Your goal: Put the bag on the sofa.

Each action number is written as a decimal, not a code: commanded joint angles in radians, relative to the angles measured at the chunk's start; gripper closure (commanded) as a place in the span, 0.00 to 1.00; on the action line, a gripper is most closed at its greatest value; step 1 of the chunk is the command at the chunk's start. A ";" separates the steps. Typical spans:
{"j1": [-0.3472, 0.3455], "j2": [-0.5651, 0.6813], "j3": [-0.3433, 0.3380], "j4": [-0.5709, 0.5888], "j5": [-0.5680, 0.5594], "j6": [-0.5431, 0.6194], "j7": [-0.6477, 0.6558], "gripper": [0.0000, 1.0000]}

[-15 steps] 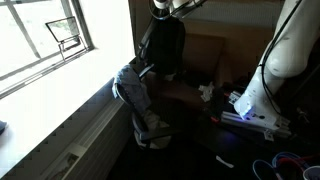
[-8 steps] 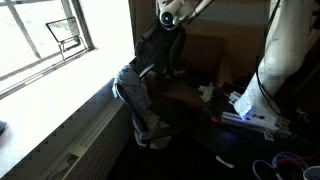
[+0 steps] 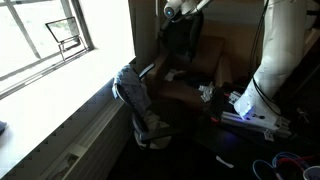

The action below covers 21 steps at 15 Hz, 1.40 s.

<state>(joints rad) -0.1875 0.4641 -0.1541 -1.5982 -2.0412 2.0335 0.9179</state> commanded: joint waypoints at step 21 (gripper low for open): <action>-0.096 0.393 -0.062 0.262 0.164 -0.402 -0.744 0.91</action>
<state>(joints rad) -0.2867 0.8546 -0.2114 -1.3397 -1.8790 1.6286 0.1735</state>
